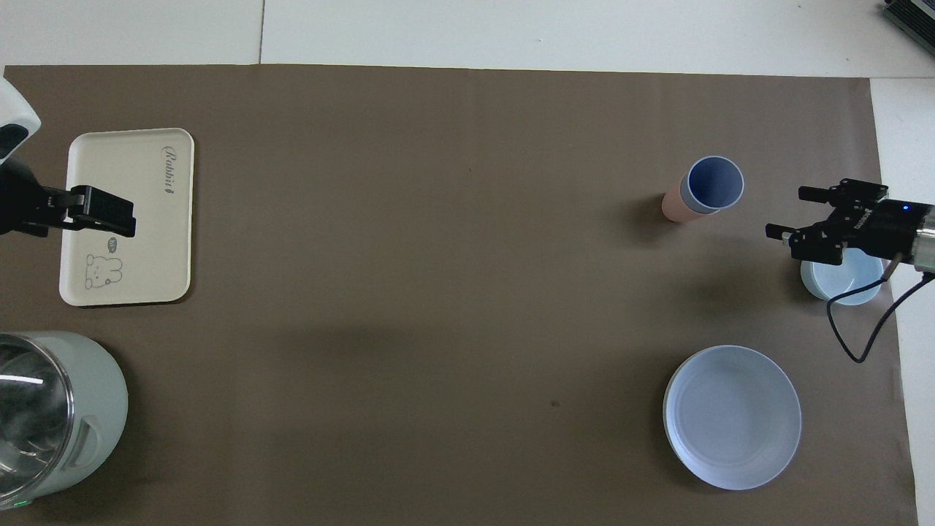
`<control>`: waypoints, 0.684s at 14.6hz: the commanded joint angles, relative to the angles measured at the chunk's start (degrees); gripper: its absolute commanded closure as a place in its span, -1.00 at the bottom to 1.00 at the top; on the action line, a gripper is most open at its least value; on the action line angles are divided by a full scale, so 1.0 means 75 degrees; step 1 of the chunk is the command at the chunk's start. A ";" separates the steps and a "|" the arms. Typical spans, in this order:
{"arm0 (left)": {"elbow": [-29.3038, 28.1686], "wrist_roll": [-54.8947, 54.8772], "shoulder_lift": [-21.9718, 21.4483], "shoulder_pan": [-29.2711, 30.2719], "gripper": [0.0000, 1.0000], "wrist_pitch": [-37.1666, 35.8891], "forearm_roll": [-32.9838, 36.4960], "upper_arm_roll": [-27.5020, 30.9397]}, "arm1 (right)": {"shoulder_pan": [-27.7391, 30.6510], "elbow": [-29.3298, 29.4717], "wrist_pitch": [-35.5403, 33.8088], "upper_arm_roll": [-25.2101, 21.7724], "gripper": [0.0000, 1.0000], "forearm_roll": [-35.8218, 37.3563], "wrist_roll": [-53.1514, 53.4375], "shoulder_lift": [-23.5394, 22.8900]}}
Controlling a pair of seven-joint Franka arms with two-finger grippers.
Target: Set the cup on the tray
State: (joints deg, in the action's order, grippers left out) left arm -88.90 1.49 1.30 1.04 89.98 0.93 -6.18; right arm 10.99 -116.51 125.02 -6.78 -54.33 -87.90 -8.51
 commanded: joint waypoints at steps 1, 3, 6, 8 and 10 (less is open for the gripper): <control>-0.0298 -0.0082 -0.0267 0.0061 -1.00 0.0003 -0.0006 -0.0008 | 0.0012 0.0019 0.0054 0.0072 -1.00 -0.0979 -0.0956 -0.0340; -0.0298 -0.0082 -0.0267 0.0061 -1.00 0.0003 -0.0006 -0.0008 | -0.0012 0.0019 0.0100 0.0072 -1.00 -0.1683 -0.1567 -0.0587; -0.0298 -0.0082 -0.0267 0.0061 -1.00 0.0003 -0.0006 -0.0008 | 0.0081 0.0135 -0.0191 0.0084 -1.00 -0.2722 -0.3013 -0.1358; -0.0298 -0.0082 -0.0267 0.0061 -1.00 0.0003 -0.0006 -0.0008 | 0.0035 0.0195 -0.0391 0.0072 -1.00 -0.3559 -0.3818 -0.1724; -0.0298 -0.0082 -0.0267 0.0061 -1.00 0.0003 -0.0006 -0.0019 | -0.0058 0.0218 -0.0334 0.0072 -1.00 -0.3666 -0.3831 -0.1736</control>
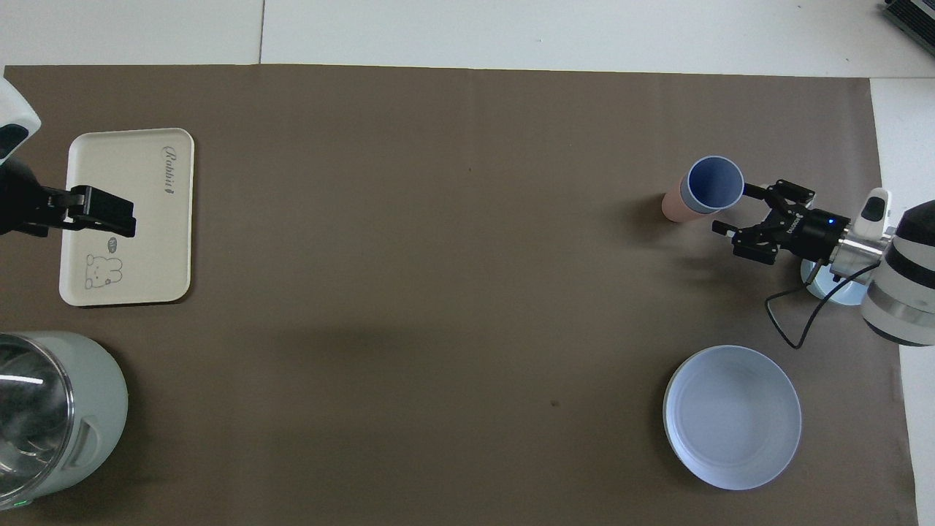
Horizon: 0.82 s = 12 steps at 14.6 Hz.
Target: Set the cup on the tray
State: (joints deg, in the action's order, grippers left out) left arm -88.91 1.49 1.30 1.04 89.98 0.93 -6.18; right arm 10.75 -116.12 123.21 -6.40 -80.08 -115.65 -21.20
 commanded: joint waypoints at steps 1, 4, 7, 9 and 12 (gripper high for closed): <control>-0.0298 -0.0082 -0.0267 0.0061 -1.00 0.0003 -0.0006 -0.0008 | -0.0039 0.0166 -0.0092 0.0033 -1.00 -0.0256 -0.0142 -0.0080; -0.0298 -0.0082 -0.0267 0.0061 -1.00 0.0003 -0.0006 -0.0008 | -0.0296 0.0190 -0.0022 0.0044 -1.00 -0.0675 -0.0177 -0.0115; -0.0298 -0.0082 -0.0267 0.0061 -1.00 0.0003 -0.0006 -0.0008 | -0.0449 0.0190 0.0153 0.0044 -1.00 -0.0889 -0.0270 -0.0127; -0.0298 -0.0082 -0.0267 0.0061 -1.00 0.0003 -0.0006 -0.0019 | -0.0461 0.0178 0.0165 0.0033 -1.00 -0.0877 -0.0399 -0.0127; -0.0298 -0.0082 -0.0267 0.0061 -1.00 0.0003 -0.0006 -0.0008 | -0.0484 0.0131 0.0177 0.0033 -1.00 -0.0877 -0.0552 -0.0127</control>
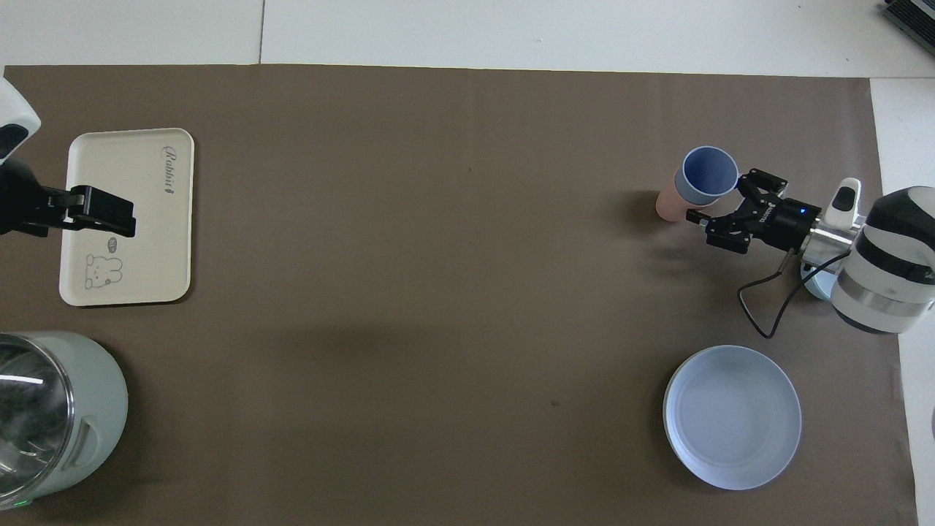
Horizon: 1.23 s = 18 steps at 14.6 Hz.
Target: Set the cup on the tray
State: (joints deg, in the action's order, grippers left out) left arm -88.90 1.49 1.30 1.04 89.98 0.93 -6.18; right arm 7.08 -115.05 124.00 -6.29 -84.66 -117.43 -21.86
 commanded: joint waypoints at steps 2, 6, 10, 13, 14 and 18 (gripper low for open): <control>-0.0298 -0.0082 -0.0267 0.0061 -1.00 0.0003 -0.0006 -0.0019 | -0.0018 -0.0024 0.0084 0.0030 -1.00 -0.0267 -0.0431 -0.0039; -0.0298 -0.0082 -0.0267 0.0061 -1.00 0.0003 -0.0006 -0.0008 | -0.0253 -0.0047 0.0177 0.0030 -1.00 -0.0291 -0.0525 -0.0039; -0.0298 -0.0082 -0.0267 0.0061 -1.00 0.0003 -0.0006 -0.0019 | -0.0462 -0.0071 0.0236 0.0042 -1.00 -0.0489 -0.0549 -0.0039; -0.0298 -0.0082 -0.0267 0.0061 -1.00 0.0003 -0.0006 -0.0008 | -0.0511 -0.0117 0.0412 0.0042 -1.00 -0.0700 -0.0748 -0.0039; -0.0298 -0.0082 -0.0267 0.0061 -1.00 0.0003 -0.0006 -0.0019 | -0.0511 -0.0117 0.0423 0.0042 -0.86 -0.0701 -0.0783 -0.0039; -0.0298 -0.0082 -0.0267 0.0061 -1.00 0.0003 -0.0006 -0.0008 | -0.0499 -0.0012 0.0435 0.0042 1.00 -0.0724 -0.1241 -0.0039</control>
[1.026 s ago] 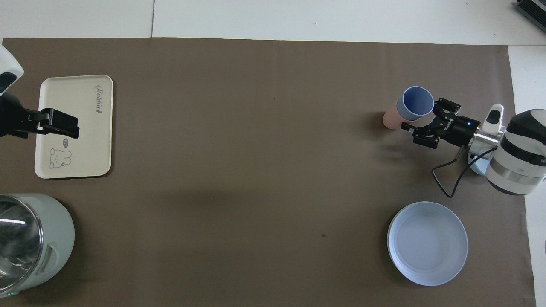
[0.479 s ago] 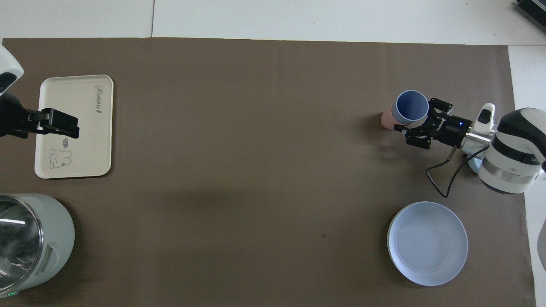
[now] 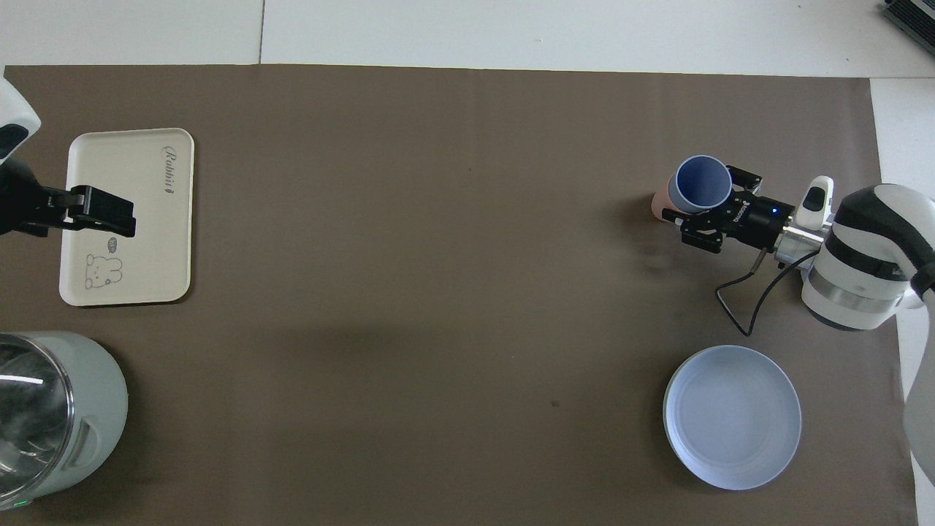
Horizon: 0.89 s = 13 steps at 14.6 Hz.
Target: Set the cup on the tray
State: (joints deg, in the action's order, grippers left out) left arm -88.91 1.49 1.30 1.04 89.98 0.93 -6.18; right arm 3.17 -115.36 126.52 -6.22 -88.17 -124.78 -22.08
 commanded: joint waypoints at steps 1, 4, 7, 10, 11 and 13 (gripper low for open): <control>-0.0298 -0.0082 -0.0267 0.0061 -1.00 0.0003 -0.0006 -0.0008 | 0.0012 0.0041 0.0146 0.0044 1.00 -0.0256 -0.0098 0.0049; -0.0298 -0.0082 -0.0267 0.0061 -1.00 0.0003 -0.0006 -0.0008 | -0.0467 0.0100 0.0963 0.0044 1.00 0.0000 0.0884 0.0667; -0.0275 -0.0082 -0.0349 -0.0091 -1.00 -0.0021 -0.0030 -0.0078 | -0.1018 0.0123 0.1423 0.0009 1.00 0.1694 0.2779 0.1289; -0.0252 -0.0070 -0.0349 -0.0150 -1.00 -0.0056 -0.0030 -0.0090 | -0.1195 0.0321 0.1447 0.0032 1.00 0.4317 0.4888 0.1888; -0.0263 -0.0140 -0.0349 -0.0162 -1.00 0.0037 -0.0030 -0.0101 | -0.1404 0.0404 0.1435 0.0009 1.00 0.5231 0.5649 0.2075; -0.0309 -0.0105 -0.0407 -0.0220 -1.00 -0.0078 -0.0030 -0.0113 | -0.1605 0.0719 0.1039 0.0079 1.00 0.7246 0.7487 0.2287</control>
State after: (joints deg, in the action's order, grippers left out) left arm -88.91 1.30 0.33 0.21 89.79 0.91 -7.50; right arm -7.58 -111.50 136.55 -5.91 -44.63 -79.30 -6.66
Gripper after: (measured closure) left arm 0.000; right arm 0.159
